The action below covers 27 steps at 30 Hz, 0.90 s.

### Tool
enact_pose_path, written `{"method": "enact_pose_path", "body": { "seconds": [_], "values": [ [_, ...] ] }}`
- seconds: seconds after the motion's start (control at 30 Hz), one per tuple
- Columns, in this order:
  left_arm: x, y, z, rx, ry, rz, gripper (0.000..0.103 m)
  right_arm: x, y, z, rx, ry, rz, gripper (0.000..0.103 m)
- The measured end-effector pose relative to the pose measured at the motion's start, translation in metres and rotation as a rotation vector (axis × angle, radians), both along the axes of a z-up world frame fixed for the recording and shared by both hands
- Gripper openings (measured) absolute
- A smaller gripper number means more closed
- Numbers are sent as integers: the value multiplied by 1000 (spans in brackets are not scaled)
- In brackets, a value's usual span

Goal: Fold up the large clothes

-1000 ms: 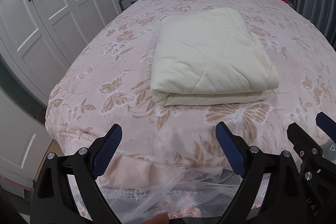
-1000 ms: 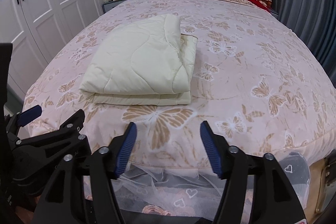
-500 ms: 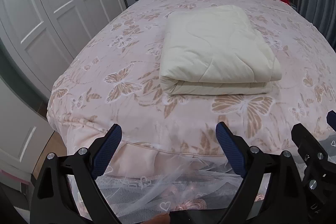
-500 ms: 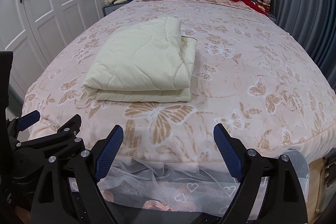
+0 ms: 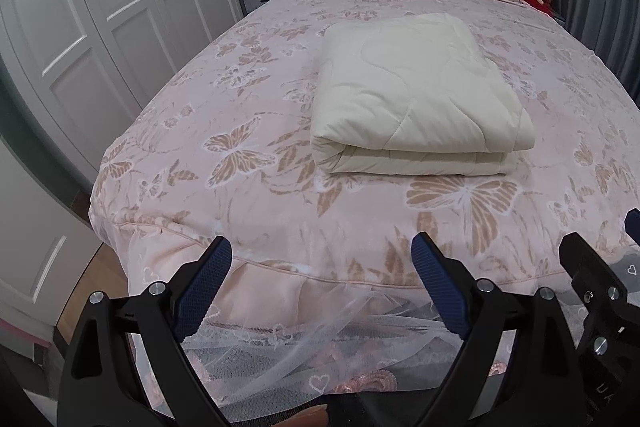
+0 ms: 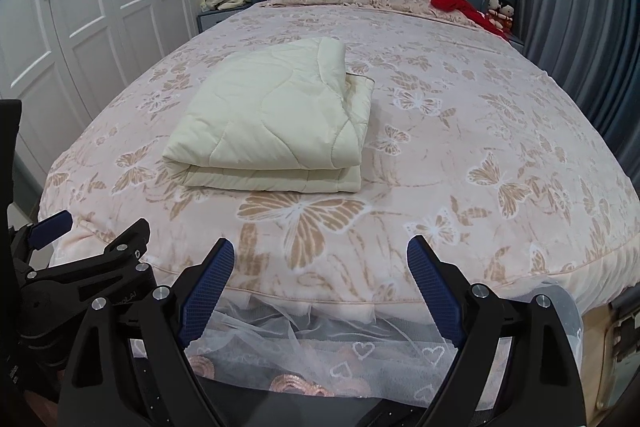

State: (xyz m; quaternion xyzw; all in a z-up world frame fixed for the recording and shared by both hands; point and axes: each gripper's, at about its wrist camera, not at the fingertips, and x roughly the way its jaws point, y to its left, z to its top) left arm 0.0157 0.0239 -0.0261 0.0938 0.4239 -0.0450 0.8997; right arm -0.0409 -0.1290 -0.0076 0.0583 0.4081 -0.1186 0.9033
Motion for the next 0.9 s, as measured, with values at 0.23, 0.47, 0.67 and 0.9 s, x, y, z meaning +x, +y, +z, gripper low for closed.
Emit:
{"method": "enact_pose_path", "body": {
  "seconds": [0.23,0.47,0.67,0.9],
  "values": [
    [1,-1,-5,-5,20,3,89,1,-3,-5,21,16,-3,86],
    [3,-1,-6,-10,27,3,89,3,-1,-7,23,25,6,86],
    [3,-3,-5,-4,20,6,89,3,-2,-7,22,25,5,86],
    [3,-3,-3,2,16,11,89,3,-1,-7,23,23,4,86]
  ]
}}
